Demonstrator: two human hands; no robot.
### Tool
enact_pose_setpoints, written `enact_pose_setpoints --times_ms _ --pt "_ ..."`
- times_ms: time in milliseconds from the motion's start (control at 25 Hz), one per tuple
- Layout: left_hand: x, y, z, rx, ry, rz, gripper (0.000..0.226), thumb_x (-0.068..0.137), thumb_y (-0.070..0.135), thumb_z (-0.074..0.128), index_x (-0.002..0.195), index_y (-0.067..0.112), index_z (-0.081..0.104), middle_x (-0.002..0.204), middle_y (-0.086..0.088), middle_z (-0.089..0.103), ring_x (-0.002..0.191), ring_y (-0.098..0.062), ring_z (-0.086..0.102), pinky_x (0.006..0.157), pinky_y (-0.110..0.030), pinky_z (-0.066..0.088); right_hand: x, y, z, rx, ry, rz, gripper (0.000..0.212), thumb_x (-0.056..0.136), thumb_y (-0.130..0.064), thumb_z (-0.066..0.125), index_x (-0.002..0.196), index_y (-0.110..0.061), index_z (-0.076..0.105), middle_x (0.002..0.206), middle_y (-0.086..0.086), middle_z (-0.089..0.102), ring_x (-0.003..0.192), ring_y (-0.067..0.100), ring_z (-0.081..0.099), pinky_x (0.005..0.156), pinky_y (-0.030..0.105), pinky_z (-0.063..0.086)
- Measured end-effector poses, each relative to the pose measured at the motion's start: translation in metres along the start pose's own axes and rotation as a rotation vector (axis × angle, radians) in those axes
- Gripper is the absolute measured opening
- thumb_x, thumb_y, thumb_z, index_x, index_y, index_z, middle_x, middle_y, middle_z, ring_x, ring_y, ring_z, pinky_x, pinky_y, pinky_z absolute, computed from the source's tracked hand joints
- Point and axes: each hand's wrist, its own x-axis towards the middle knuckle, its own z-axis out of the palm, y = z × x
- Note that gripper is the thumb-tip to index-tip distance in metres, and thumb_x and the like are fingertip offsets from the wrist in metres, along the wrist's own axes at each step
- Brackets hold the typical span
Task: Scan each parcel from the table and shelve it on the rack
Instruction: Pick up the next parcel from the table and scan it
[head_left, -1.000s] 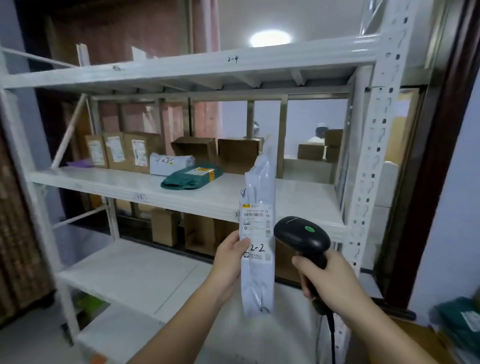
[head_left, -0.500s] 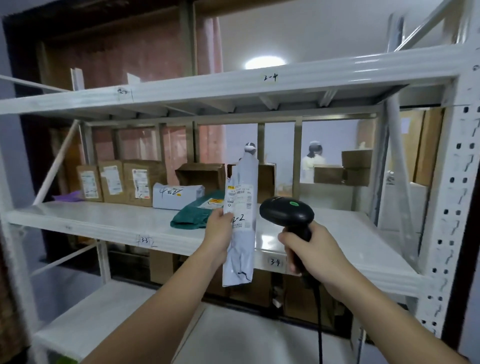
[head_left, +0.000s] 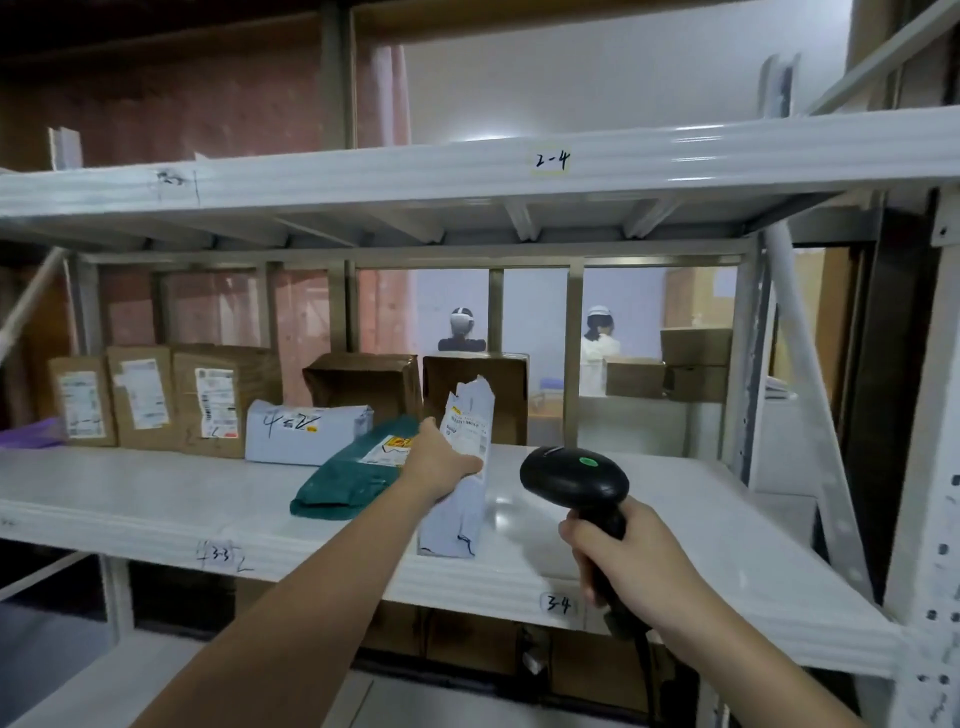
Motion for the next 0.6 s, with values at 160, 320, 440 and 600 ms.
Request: enact_pose_setpoints --times_ms 160,320,440,600 --pt "-0.001 -0.016 -0.002 0.733 0.023 0.405 0.057 0.091 0.050 0.071 0.142 0.031 0.054 0.148 -0.001 0.052 0.130 -0.023 0.050 0.109 -0.041 0.043 -0.001 -0.005 0.010 -0.028 0.080 -0.013 0.010 0.092 -0.013 0.060 0.090 -0.004 0.059 0.055 0.013 0.058 0.050 0.028 0.057 0.055 0.037 0.052" --pt "-0.005 -0.033 -0.009 0.747 -0.322 0.407 0.058 0.092 0.073 0.051 0.131 0.033 0.066 0.130 0.002 0.069 0.114 -0.020 0.063 0.100 -0.042 0.053 -0.007 -0.009 0.033 -0.061 0.133 0.004 0.014 0.092 -0.015 0.061 0.089 -0.002 0.059 0.056 0.014 0.058 0.050 0.027 0.057 0.058 0.039 0.052" --pt "-0.007 -0.046 -0.008 0.969 -0.254 0.514 0.052 0.101 0.064 0.038 0.130 0.028 0.062 0.131 -0.005 0.066 0.117 -0.028 0.061 0.099 -0.046 0.047 -0.018 -0.008 0.049 -0.067 0.167 0.040 0.016 0.091 -0.015 0.061 0.088 0.000 0.057 0.055 0.014 0.057 0.049 0.025 0.055 0.060 0.039 0.050" --pt "-0.006 -0.046 -0.008 1.120 -0.077 0.659 0.032 0.106 0.036 0.045 0.130 0.024 0.062 0.134 -0.007 0.064 0.124 -0.030 0.057 0.105 -0.046 0.042 -0.042 -0.004 0.058 -0.097 0.188 0.118 0.016 0.090 -0.019 0.061 0.086 -0.004 0.057 0.053 0.016 0.057 0.049 0.030 0.054 0.061 0.053 0.052"
